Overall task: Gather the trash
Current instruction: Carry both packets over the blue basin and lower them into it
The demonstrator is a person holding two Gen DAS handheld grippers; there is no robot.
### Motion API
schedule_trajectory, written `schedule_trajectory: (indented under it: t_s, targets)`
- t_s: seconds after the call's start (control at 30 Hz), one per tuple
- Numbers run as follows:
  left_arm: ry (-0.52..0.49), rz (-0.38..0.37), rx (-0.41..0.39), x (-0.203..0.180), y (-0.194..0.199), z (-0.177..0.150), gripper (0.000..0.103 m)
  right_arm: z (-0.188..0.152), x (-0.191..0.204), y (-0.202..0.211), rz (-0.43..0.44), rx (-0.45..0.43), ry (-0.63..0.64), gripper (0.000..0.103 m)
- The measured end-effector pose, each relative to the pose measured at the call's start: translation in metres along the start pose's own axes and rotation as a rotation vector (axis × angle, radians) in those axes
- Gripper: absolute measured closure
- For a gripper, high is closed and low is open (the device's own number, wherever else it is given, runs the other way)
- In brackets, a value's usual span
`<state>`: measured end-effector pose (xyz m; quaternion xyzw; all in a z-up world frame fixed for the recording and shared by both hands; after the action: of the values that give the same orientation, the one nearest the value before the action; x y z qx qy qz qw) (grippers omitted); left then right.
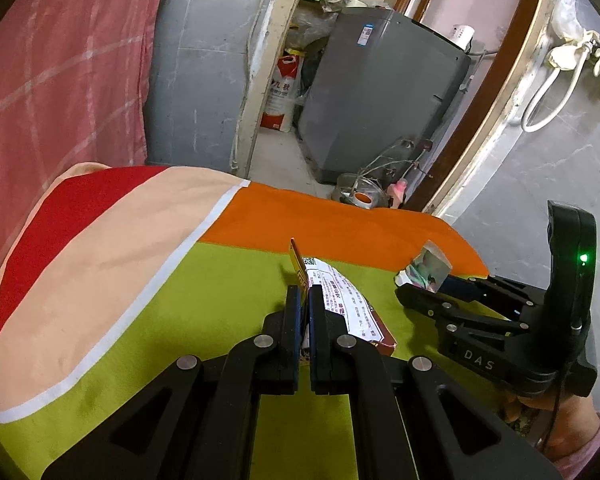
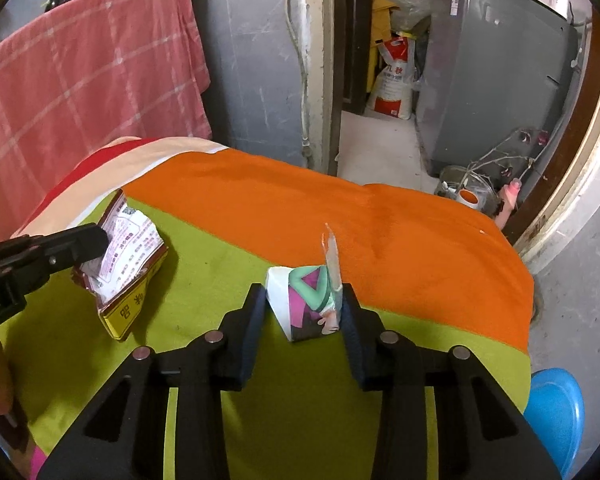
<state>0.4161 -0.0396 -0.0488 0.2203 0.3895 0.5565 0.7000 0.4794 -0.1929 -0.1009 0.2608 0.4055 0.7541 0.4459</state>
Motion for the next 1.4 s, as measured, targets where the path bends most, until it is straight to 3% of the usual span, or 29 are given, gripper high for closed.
schedule_trajectory:
  t_s: [0.13,0.33,0.8,1.13,1.4]
  targets:
    - [-0.020,-0.019,-0.024,-0.010,0.007,-0.001,0.102,-0.008,-0.002,0.017,0.009,-0.050,-0.018,0.069]
    - [-0.078,-0.046,-0.098,-0.040,0.026,-0.007,0.102,-0.032,-0.012,0.080,-0.015,-0.232,-0.064,0.069]
    - [-0.218,-0.194,-0.270,-0.161,0.060,-0.036,0.101,-0.123,-0.050,0.213,-0.257,-0.540,-0.153,0.069]
    - [-0.312,-0.259,-0.342,-0.248,0.052,-0.059,0.101,-0.175,-0.099,0.256,-0.440,-0.627,-0.255,0.068]
    - [-0.361,-0.258,-0.296,-0.285,0.021,-0.070,0.101,-0.207,-0.142,0.260,-0.509,-0.644,-0.362,0.067]
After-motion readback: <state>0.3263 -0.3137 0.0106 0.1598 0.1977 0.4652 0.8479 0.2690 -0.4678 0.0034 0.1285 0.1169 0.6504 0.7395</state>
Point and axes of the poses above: each gripper's, at about its wrist camera, not at the fingertips, and y roughly against the way its jaws point, x to its left, z to its top, the point moved 4 cm from there along -y, roughly the way its jaws point, and after that the axes turned 5 degrees about x, right-handed, at the moved point
